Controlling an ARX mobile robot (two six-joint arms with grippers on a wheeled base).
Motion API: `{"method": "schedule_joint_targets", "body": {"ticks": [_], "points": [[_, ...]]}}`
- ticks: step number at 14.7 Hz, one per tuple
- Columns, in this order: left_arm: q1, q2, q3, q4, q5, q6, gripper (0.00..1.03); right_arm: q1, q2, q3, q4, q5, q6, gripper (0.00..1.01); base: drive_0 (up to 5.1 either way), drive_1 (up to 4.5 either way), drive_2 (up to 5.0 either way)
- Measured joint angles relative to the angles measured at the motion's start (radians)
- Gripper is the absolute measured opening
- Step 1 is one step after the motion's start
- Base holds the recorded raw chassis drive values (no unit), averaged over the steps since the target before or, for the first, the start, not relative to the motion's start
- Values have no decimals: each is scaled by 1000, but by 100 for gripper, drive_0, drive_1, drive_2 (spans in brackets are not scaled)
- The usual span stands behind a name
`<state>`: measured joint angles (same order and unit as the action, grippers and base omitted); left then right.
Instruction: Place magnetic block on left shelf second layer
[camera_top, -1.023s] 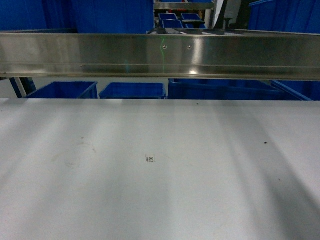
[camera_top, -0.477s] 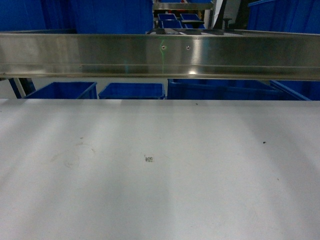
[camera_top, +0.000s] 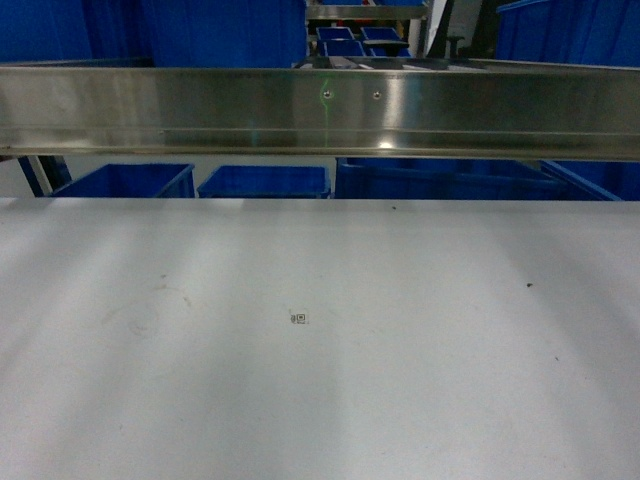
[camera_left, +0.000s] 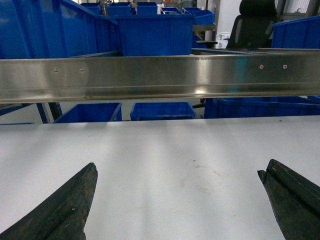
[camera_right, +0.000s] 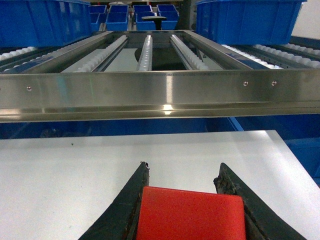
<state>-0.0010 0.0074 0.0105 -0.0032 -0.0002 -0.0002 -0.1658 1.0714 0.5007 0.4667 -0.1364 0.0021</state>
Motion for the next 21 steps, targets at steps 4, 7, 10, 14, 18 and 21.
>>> {"method": "schedule_joint_targets", "body": {"ticks": [4, 7, 10, 14, 18, 21], "points": [[0, 0, 0, 0, 1, 0, 98, 0, 0, 0, -1, 0, -1, 34, -207, 104, 104], [0, 0, 0, 0, 0, 0, 98, -5, 0, -1, 0, 0, -2, 34, -474, 271, 271], [0, 0, 0, 0, 0, 0, 98, -5, 0, -1, -2, 0, -2, 34, -483, 262, 262], [0, 0, 0, 0, 1, 0, 98, -5, 0, -1, 0, -1, -2, 34, -502, 244, 244], [0, 0, 0, 0, 0, 0, 98, -5, -1, -1, 1, -1, -2, 34, -502, 243, 243], [0, 0, 0, 0, 0, 0, 98, -5, 0, -1, 2, -1, -2, 34, -502, 244, 244]]}}
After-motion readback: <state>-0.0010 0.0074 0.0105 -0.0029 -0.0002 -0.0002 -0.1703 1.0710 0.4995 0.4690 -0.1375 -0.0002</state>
